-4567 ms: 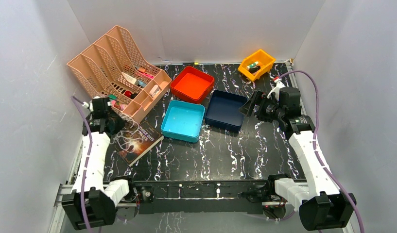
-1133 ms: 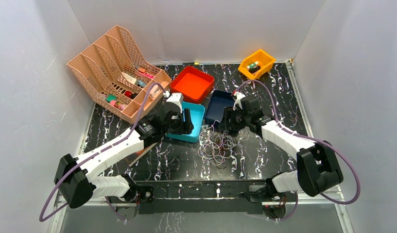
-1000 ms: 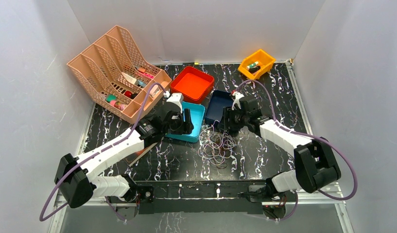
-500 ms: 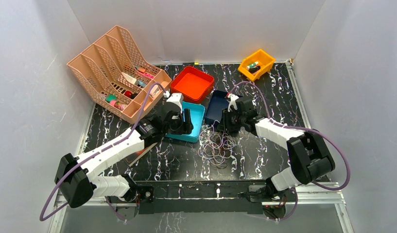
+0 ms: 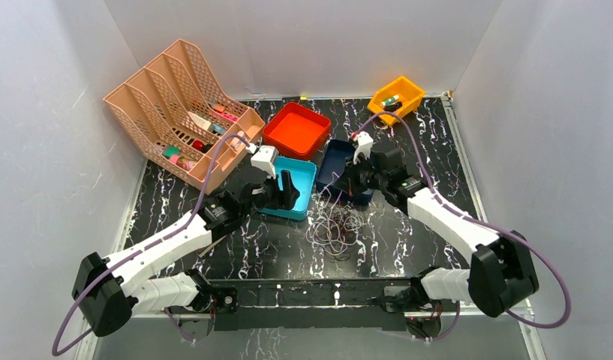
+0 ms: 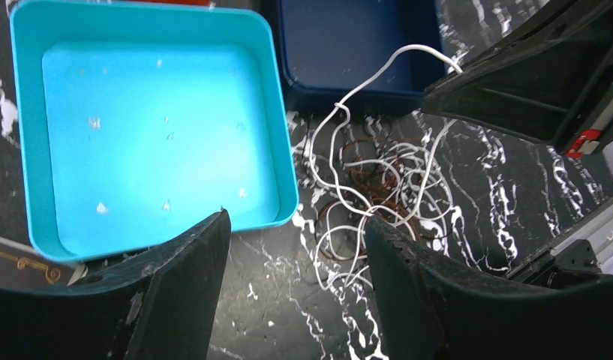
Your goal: Untangle the cables
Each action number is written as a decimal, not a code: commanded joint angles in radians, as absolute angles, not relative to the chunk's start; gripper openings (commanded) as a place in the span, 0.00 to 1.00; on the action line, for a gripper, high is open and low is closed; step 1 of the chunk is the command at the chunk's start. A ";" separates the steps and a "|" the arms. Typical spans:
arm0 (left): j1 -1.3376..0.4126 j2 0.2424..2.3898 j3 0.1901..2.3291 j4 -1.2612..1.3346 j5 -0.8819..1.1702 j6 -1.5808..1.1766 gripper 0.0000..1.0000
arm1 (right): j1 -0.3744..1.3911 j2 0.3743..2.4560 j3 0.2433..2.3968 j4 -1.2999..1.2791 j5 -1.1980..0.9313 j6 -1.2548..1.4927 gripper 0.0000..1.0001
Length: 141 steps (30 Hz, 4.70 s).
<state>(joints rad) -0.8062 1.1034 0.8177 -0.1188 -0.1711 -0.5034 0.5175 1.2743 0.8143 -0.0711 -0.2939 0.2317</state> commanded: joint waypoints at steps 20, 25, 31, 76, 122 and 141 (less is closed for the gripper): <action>-0.803 1.080 0.639 0.589 0.092 -0.167 0.71 | 0.522 0.974 1.047 -0.236 -0.454 0.171 0.00; -0.804 1.098 0.602 0.706 0.127 -0.187 0.70 | 0.522 0.964 1.063 -0.236 -0.515 0.179 0.00; -0.803 1.133 0.593 0.758 0.174 -0.215 0.70 | 0.521 0.939 1.095 -0.215 -0.480 0.216 0.00; -0.923 1.515 0.615 1.197 0.380 -0.126 0.70 | 0.522 0.918 1.262 -0.191 -0.173 0.509 0.00; -0.991 1.463 0.542 1.062 0.134 -0.133 0.61 | 0.521 0.990 1.564 -0.328 0.085 0.357 0.00; -0.722 0.940 0.708 -0.067 -0.271 -0.389 0.90 | 0.522 1.152 1.544 -0.341 -0.107 0.322 0.00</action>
<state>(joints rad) -0.8207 1.0084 0.6579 0.1947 -0.2352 -0.3088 0.5186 1.1198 1.5398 -0.4095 0.0021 0.3359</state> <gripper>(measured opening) 0.895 0.024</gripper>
